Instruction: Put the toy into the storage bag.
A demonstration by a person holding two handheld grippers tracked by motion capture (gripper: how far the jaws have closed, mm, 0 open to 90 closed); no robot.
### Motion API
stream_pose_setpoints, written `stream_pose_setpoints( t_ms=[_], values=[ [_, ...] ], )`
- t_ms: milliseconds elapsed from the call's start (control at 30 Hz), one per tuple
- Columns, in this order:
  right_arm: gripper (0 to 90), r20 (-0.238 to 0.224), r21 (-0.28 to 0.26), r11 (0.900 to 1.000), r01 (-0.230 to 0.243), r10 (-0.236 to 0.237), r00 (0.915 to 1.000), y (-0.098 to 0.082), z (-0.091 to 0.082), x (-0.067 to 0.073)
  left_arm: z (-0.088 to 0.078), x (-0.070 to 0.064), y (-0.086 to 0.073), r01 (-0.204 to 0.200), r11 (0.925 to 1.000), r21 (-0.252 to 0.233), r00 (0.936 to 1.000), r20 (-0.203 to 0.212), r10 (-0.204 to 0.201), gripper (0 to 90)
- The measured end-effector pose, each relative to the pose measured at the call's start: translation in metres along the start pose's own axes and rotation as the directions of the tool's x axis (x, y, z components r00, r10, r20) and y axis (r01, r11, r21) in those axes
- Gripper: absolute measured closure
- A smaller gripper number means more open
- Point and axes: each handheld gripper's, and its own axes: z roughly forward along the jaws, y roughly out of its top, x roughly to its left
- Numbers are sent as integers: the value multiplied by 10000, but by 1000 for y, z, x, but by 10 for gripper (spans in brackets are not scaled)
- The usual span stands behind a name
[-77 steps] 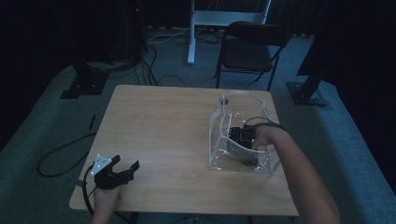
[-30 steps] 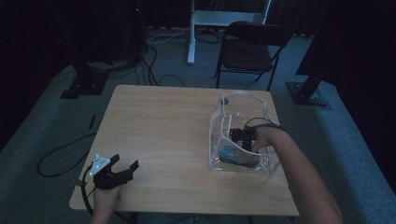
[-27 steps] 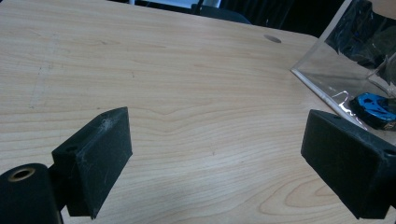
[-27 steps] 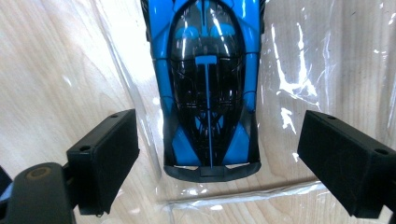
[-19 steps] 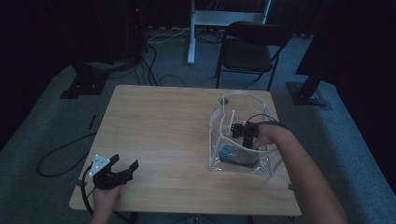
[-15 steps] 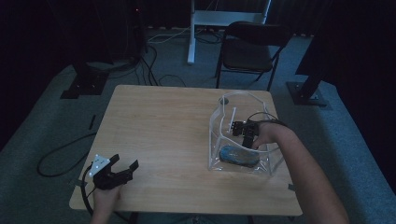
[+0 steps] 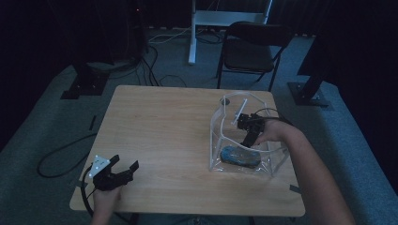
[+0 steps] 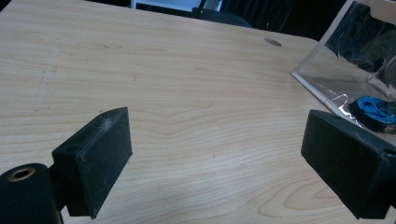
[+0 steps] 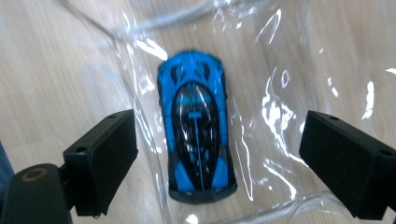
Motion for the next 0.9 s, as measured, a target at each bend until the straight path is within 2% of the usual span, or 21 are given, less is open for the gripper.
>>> stream_pose_setpoints(
  t_ms=[133,167,267,400,567,633,767,900],
  values=[
    [106,-56,-835,9964,-159,155,9999,-3,-11,0,0,0,0,16,10000,-19,10000,8,-16,92],
    [106,-56,-835,9964,-159,155,9999,-3,-11,0,0,0,0,16,10000,-19,10000,8,-16,92],
    [106,-178,-1624,9865,-195,168,9997,-5,-20,2,0,0,0,18,10000,-31,10000,8,-18,92],
    [106,-248,-2597,9652,-307,252,9994,-9,-30,3,0,0,0,6,10000,-31,10000,10,-6,92],
    [106,-312,-3459,9372,-443,357,9989,-17,-41,4,0,0,0,31,10000,-17,10000,13,-31,92],
    [106,-306,-3530,9347,-422,335,9990,-18,-42,6,0,-1,0,6,10000,4,10000,25,-6,92],
    [105,-378,-3978,9159,-533,417,9984,-21,-46,5,0,-1,0,11,10000,18,10000,21,-11,92],
    [106,-465,-4538,8882,-721,572,9973,-25,-51,5,0,0,-1,46,10000,16,10000,9,-46,92]
  ],
)
